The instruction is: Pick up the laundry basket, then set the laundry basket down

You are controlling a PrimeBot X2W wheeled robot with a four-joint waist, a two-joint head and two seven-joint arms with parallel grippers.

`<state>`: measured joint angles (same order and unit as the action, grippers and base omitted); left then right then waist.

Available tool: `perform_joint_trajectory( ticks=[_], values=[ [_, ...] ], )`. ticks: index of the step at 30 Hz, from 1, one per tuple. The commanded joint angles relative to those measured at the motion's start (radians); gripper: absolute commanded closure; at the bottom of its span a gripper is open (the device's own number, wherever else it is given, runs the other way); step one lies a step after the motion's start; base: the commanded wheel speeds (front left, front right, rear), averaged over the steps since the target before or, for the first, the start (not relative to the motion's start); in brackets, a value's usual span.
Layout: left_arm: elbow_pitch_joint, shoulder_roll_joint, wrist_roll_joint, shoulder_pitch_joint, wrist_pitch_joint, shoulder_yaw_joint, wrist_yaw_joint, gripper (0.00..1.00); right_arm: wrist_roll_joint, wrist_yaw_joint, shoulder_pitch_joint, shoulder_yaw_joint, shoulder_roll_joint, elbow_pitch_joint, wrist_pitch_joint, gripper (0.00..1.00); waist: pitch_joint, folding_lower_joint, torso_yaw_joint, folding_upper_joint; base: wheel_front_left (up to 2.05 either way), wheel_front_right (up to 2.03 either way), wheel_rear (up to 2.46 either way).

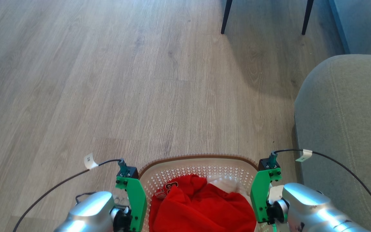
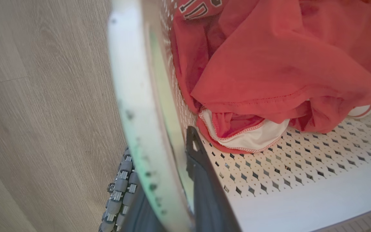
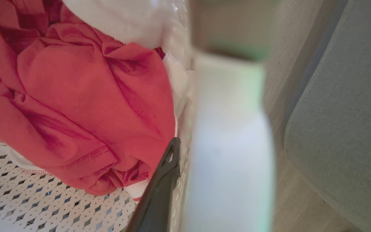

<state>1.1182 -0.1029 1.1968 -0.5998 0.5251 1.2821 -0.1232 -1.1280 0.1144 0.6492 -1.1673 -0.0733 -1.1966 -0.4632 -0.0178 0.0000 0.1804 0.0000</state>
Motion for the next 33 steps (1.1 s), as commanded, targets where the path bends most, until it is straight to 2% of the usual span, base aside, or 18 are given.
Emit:
perform_joint_trajectory(
  ticks=[1, 21, 33],
  values=[
    [-0.014, -0.004, -0.018, -0.057, -0.008, -0.002, -0.007, 1.00, 0.004, 0.016, 0.046, -0.015, 0.023, 0.032, 0.020, 1.00, 0.000, 0.0000, 0.000, 0.0000, 0.00, 0.00, 0.00],
    [-0.009, 0.003, -0.022, -0.060, -0.011, -0.002, -0.007, 1.00, -0.029, 0.016, 0.057, -0.048, 0.023, 0.026, 0.037, 1.00, 0.037, 0.0000, -0.006, 0.0000, 0.00, 0.00, 0.00],
    [0.016, 0.019, -0.034, -0.128, -0.079, -0.002, -0.007, 1.00, -0.018, 0.016, 0.136, -0.055, 0.023, 0.004, 0.110, 1.00, 0.229, 0.0000, -0.023, 0.0000, 0.00, 0.00, 0.00]
  ],
)
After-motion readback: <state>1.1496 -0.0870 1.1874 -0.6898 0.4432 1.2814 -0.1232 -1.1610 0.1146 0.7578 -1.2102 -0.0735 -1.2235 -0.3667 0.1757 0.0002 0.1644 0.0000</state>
